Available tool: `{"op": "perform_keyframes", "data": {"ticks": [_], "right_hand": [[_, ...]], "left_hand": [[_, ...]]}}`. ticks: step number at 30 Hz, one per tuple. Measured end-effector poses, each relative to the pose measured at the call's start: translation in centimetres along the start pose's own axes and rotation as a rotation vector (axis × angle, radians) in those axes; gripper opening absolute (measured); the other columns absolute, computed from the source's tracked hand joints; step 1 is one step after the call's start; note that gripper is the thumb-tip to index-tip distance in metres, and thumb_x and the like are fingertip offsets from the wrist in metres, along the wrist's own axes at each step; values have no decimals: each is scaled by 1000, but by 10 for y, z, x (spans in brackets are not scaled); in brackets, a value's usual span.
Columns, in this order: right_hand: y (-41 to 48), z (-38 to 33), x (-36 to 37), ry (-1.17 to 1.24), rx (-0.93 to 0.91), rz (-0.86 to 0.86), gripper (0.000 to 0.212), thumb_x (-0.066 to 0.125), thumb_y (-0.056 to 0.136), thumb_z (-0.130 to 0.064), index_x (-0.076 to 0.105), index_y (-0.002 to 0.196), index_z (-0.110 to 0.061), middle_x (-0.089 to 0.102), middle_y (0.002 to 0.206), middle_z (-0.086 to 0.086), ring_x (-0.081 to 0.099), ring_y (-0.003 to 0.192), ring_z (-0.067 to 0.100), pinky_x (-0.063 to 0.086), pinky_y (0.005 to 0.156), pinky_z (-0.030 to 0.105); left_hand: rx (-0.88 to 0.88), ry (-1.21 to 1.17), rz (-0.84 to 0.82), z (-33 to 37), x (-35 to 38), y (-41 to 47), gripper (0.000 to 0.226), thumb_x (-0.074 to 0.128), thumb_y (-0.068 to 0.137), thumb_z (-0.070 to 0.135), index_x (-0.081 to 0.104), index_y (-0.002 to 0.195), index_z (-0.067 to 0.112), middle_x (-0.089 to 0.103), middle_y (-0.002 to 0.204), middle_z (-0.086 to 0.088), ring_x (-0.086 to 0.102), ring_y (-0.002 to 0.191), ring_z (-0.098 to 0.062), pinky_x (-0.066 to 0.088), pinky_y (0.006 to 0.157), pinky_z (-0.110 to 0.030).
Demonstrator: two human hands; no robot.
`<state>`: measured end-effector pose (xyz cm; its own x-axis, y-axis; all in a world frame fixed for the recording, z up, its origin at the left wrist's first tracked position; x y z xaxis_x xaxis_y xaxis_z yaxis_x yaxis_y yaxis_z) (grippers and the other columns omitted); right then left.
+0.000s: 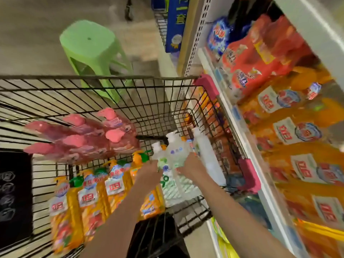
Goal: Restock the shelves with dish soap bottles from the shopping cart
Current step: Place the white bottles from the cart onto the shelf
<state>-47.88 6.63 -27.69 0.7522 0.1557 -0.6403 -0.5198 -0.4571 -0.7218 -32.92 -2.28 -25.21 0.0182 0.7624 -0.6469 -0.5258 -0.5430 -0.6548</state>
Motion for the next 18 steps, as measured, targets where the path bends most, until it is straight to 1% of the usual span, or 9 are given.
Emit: {"op": "perform_keyframes", "data": {"ticks": [2,4,5,7,9,12,13,15,18], "right_hand": [[23,6,11,29,29,16,96,74,59,-57,38,135,-11,52,129,12,52,118,31,49,92,41],[38,13,15,42,50,31,89,67,49,-65,53,119,-12,61,114,12,60,106,30,53,77,34],[38,13,13,40,60,19,85,68,49,-65,57,114,-10,63,109,11,63,101,30,51,71,32],[32,9,4,63,87,-33,82,74,54,-62,58,113,-8,64,108,9,63,100,28,50,67,30],[27,8,-4,84,135,-103,90,84,54,-56,52,123,-8,60,118,8,61,107,27,48,70,29],[18,6,-12,159,205,-164,109,88,55,-46,34,142,-8,46,141,9,50,125,28,49,92,33],[16,5,-13,195,205,-168,108,88,58,-41,31,144,-7,43,143,10,47,127,28,47,95,34],[12,4,-17,207,196,-163,100,87,62,-35,33,142,-6,45,140,10,48,126,28,46,92,34],[6,0,-20,242,173,-164,74,85,67,-24,47,128,-8,55,120,3,55,115,25,47,81,28]], "left_hand": [[-14,-39,8,-2,-3,15,48,44,99,31,36,141,10,38,143,-10,39,129,-28,39,101,-37],[-23,-69,-8,-4,-3,28,50,46,98,30,34,142,10,36,144,-11,36,132,-28,37,102,-38],[-26,-78,-20,-5,-3,33,51,46,98,30,32,142,9,35,145,-12,34,133,-29,35,104,-38],[-36,-107,-57,-9,-2,45,53,44,99,28,28,145,7,32,147,-13,29,136,-28,30,107,-38],[-66,-147,-85,-13,-2,58,54,42,100,29,26,146,6,31,149,-13,30,137,-29,29,108,-36],[-114,-258,-142,-17,2,76,48,43,99,31,36,140,7,43,141,-12,46,124,-28,38,97,-33],[-116,-315,-150,-16,3,80,43,46,98,29,43,135,8,50,132,-10,52,115,-27,41,89,-31],[-130,-448,-169,-13,6,86,30,54,95,22,54,123,10,59,113,-6,57,99,-23,43,79,-29],[-119,-528,-246,-14,15,100,29,69,85,17,63,113,14,67,109,-6,62,99,-22,49,81,-33]]}}
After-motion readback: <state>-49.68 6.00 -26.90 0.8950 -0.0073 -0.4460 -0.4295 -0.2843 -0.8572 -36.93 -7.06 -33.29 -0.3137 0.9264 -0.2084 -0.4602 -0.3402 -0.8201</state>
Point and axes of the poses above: each hand's wrist, its own y-axis towards the middle knuckle, its own x-axis out of the palm, z = x × y, the point moved 8 cm from there along y, towards the middle knuckle
